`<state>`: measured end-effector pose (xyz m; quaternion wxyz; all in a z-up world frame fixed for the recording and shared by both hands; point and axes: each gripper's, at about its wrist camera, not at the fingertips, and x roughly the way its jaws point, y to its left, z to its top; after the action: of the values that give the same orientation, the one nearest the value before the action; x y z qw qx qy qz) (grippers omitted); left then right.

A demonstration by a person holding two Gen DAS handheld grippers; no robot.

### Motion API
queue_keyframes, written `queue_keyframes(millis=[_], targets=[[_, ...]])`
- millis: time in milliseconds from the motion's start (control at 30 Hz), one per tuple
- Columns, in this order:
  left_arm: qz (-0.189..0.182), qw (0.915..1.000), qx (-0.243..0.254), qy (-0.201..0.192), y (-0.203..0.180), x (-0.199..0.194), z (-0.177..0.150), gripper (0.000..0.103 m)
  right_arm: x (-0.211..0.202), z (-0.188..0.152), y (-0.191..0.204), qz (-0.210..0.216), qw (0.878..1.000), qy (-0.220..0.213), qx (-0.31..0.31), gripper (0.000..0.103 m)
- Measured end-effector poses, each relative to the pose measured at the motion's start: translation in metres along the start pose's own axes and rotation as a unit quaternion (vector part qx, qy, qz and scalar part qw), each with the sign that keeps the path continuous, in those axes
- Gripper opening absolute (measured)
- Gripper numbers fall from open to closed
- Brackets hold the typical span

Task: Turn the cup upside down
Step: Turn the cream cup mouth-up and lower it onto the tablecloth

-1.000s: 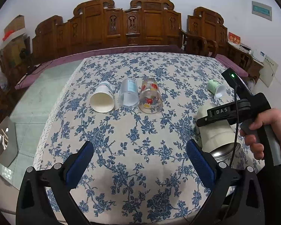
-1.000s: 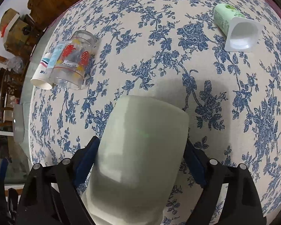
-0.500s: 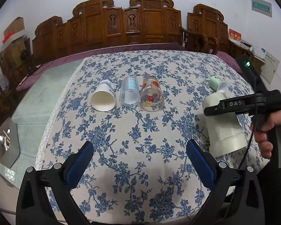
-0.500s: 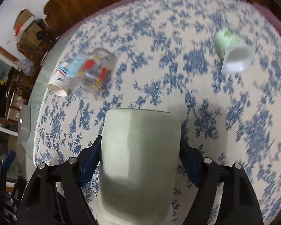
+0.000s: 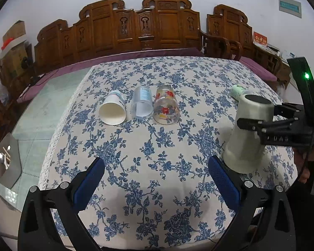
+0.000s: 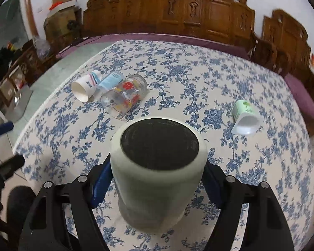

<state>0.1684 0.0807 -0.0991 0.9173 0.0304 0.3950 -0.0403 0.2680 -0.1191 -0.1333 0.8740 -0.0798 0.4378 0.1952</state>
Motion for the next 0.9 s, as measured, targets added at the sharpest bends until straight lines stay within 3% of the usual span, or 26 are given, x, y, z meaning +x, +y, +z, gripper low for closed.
queue_keyframes(millis=[500, 900], targets=[[-0.002, 1.0000, 0.001, -0.002, -0.003, -0.003, 0.000, 0.095, -0.016, -0.034, 0.019, -0.005, 0.999, -0.039, -0.030, 0.077], [-0.008, 0.9999, 0.003, -0.007, -0.011, -0.009, 0.000, 0.095, -0.038, -0.050, 0.007, 0.025, 0.997, -0.061, 0.031, 0.079]])
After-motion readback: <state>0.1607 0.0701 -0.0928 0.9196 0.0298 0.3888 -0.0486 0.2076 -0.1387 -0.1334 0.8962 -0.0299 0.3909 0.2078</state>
